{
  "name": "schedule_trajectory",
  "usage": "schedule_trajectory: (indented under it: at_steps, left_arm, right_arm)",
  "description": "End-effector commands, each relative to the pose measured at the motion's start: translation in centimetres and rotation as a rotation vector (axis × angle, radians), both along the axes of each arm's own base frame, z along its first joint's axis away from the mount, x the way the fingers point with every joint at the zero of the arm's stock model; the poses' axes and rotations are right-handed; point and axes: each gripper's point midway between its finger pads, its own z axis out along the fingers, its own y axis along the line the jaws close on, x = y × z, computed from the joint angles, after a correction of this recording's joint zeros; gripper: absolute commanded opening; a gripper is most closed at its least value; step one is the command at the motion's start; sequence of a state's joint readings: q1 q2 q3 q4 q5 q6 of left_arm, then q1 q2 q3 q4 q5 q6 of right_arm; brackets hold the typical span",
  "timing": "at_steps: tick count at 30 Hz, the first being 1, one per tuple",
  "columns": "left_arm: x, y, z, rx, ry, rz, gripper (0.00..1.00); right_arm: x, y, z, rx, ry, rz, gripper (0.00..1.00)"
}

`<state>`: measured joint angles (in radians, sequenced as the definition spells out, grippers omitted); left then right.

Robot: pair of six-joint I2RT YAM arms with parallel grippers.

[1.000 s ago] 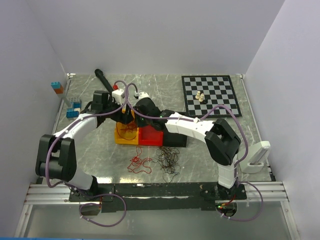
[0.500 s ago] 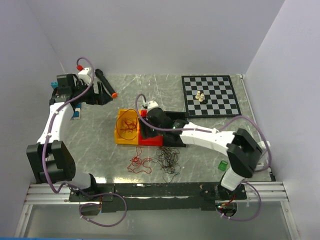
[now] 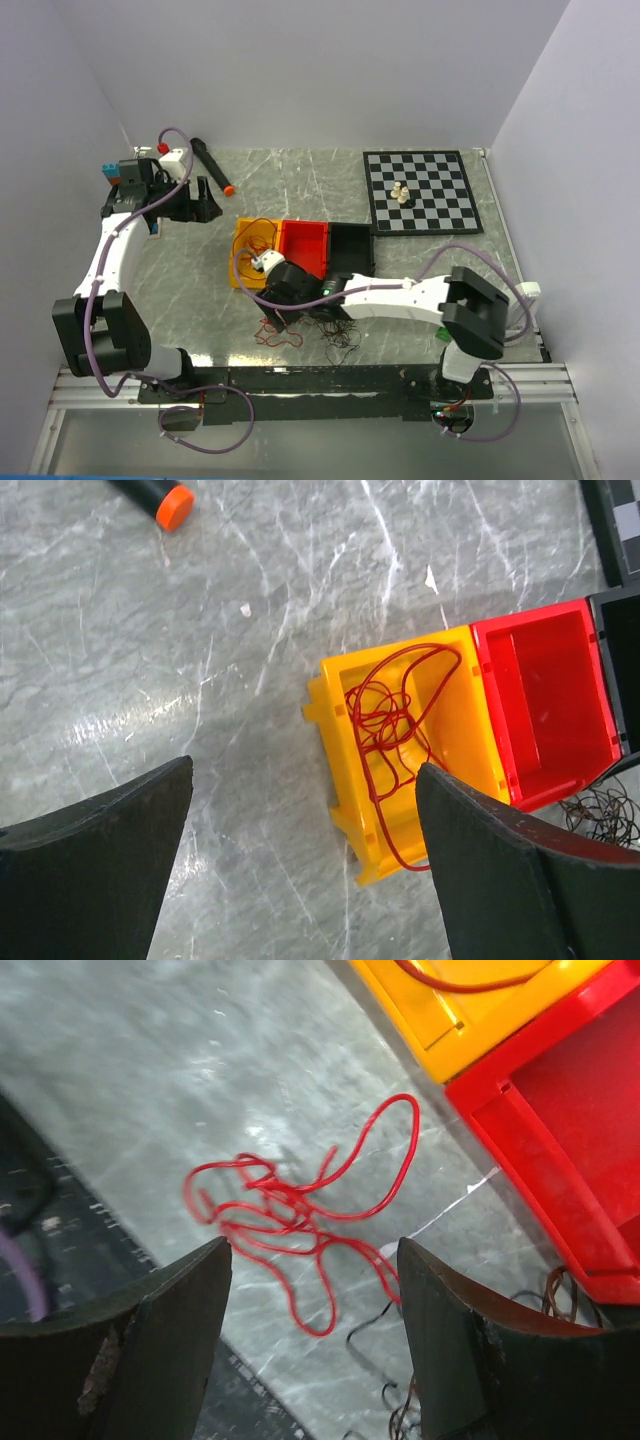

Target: Untangle the cables

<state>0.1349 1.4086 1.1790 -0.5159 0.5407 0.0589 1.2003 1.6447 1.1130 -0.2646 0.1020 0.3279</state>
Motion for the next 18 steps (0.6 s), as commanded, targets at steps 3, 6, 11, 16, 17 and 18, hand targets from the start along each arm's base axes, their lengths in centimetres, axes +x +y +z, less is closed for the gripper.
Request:
schedule_trajectory:
  at_steps: [3, 6, 11, 16, 17, 18]
  left_arm:
    - [-0.8, 0.6, 0.5, 0.05, -0.037, 0.011, 0.97]
    - [-1.0, 0.7, 0.3, 0.059, -0.033, 0.013, 0.97]
    - [-1.0, 0.9, 0.5, 0.07, -0.048, 0.017, 0.97]
    - [-0.7, 1.0, 0.6, 0.071, -0.054, 0.026, 0.97]
    - [-0.7, 1.0, 0.6, 0.071, -0.052, 0.029, 0.97]
    - [-0.6, 1.0, 0.5, 0.069, -0.052, 0.026, 0.97]
  right_arm:
    - [1.1, 2.1, -0.5, -0.035, -0.017, 0.004, 0.7]
    - [1.1, 2.9, -1.1, -0.025, -0.001, 0.009, 0.6]
    - [1.1, 3.9, 0.7, 0.043, -0.004, 0.026, 0.2]
    - [1.5, 3.7, 4.0, 0.108, -0.04, 0.032, 0.0]
    - [1.6, 3.6, 4.5, 0.116, -0.043, 0.033, 0.0]
    - [1.6, 3.6, 4.8, 0.119, -0.047, 0.037, 0.0]
